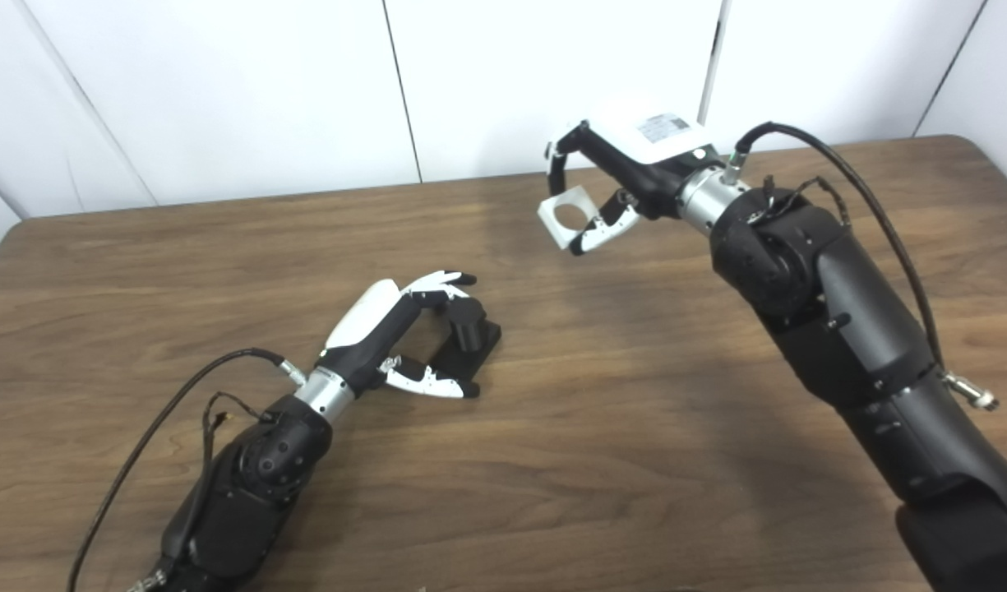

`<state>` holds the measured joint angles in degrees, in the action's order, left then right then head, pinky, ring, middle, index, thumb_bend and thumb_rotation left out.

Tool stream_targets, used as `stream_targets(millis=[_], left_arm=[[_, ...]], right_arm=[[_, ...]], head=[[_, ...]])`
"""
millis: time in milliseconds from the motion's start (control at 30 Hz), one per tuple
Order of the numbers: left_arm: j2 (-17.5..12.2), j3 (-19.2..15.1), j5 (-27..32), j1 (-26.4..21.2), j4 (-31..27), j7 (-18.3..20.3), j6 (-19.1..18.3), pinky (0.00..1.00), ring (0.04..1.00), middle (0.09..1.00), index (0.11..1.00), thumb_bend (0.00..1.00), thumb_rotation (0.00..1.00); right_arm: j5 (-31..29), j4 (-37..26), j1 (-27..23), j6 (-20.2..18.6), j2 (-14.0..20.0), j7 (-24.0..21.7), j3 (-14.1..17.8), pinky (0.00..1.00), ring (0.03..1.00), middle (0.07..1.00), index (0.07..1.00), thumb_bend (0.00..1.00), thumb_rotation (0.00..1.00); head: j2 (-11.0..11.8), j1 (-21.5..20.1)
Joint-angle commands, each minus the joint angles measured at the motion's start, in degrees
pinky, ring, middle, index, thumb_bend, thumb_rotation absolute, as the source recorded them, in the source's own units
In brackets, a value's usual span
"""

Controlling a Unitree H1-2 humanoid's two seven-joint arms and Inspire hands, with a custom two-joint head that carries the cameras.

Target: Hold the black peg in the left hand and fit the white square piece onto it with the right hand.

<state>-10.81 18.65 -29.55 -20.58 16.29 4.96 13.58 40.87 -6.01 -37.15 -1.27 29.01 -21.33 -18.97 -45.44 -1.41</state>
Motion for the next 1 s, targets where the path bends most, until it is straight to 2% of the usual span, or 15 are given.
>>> stream_targets(millis=[0, 167, 367, 567, 967], left_arm=[[-0.6, -0.1, -0.6, -1.1, 0.4, 0.2, -0.9, 0.82, 0.93, 0.885, 0.622, 0.82, 0.15], [-0.5, 0.0, -0.6, -1.1, 0.5, 0.1, -0.7, 0.81, 0.932, 0.886, 0.62, 0.82, 0.15], [-0.4, 0.0, -0.5, -0.9, 0.1, 0.0, -0.6, 0.81, 0.931, 0.886, 0.62, 0.82, 0.15], [-0.2, 0.1, -0.6, -0.9, 0.1, 0.0, -0.6, 0.82, 0.933, 0.887, 0.62, 0.82, 0.14], [0.2, 0.2, -0.7, -0.9, 0.4, -0.3, -1.0, 0.82, 0.931, 0.884, 0.618, 0.82, 0.15]], right_arm=[[-0.3, -1.9, -2.9, 0.7, -0.3, -0.1, 1.1, 0.73, 0.789, 0.747, 0.48, 0.52, 0.14], [-0.2, -2.7, -2.8, 1.2, -1.7, -1.0, 0.7, 0.72, 0.785, 0.745, 0.48, 0.52, 0.14], [-0.7, -4.3, -2.1, 0.7, -3.4, -3.2, 0.3, 0.76, 0.806, 0.754, 0.48, 0.52, 0.14], [-0.9, -4.6, -1.6, 1.7, -5.1, -2.8, -0.1, 0.74, 0.8, 0.747, 0.48, 0.52, 0.14], [-0.1, -3.5, -1.7, 3.0, -7.5, -2.3, -1.2, 0.78, 0.796, 0.747, 0.48, 0.52, 0.14]], head=[[0.0, 0.0], [-0.2, 0.1], [-0.2, 0.0], [-0.3, 0.2], [-0.3, 0.7]])
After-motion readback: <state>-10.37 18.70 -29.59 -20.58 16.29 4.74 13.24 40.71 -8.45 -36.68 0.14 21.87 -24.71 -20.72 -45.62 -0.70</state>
